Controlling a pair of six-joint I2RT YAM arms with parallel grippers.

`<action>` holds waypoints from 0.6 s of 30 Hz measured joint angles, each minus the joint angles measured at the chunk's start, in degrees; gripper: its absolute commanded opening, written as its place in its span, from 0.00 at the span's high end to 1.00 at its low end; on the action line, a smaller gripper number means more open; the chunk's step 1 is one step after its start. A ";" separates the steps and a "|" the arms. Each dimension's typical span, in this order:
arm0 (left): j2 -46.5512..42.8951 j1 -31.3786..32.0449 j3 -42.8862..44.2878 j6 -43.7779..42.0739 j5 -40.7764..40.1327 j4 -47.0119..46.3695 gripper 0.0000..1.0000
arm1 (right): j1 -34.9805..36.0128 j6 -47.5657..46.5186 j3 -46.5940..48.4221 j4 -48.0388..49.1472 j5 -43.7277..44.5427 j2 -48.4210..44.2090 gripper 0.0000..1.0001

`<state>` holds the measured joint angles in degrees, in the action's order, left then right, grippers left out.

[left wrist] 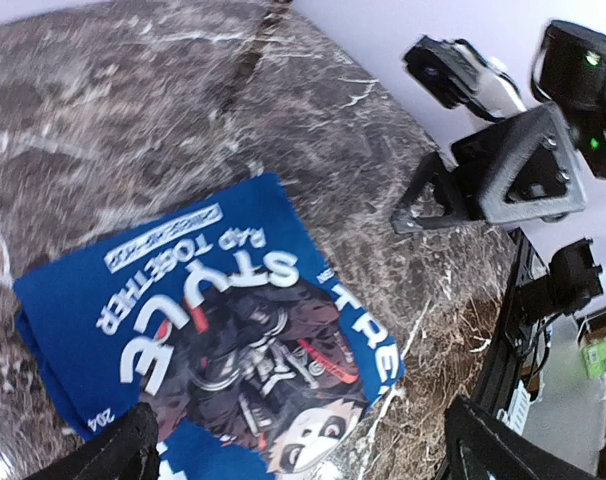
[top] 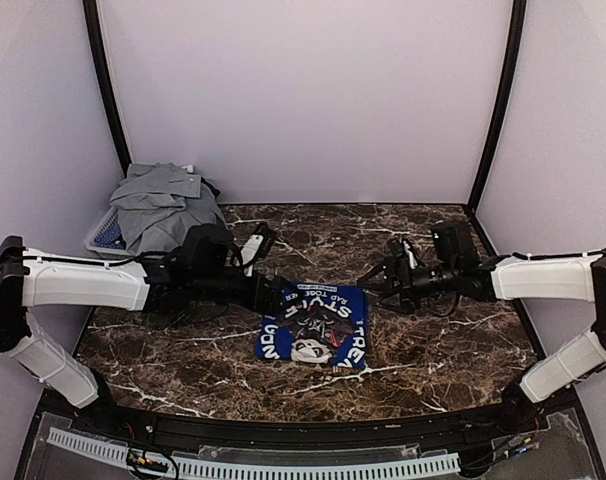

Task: Fold and stack the mixed laundry pile
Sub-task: Pick up the square-folded T-shirt from the center of the board.

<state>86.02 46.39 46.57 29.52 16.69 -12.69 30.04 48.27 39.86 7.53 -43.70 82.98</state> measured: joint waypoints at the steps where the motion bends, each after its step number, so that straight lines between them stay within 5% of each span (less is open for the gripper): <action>1: -1.38 1.81 1.60 -3.45 -2.01 1.90 0.02 | -0.24 -0.48 -0.04 -1.46 0.33 -2.03 0.08; 5: -0.52 10.14 7.74 -16.70 -11.08 7.08 0.12 | -1.75 -1.22 -1.99 -5.25 1.44 -7.65 0.09; 13: 15.82 21.79 15.28 -36.70 -20.20 11.26 0.50 | -2.38 0.02 -8.02 -8.00 1.70 -9.09 0.09; 18: 25.35 25.90 21.99 -44.70 -23.10 11.10 0.56 | -2.67 1.62 -10.60 -6.58 1.46 -9.05 0.10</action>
<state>111.37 72.29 68.55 -15.18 -6.42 -1.58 27.38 49.89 29.26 0.95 -42.24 73.93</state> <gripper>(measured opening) 0.460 0.903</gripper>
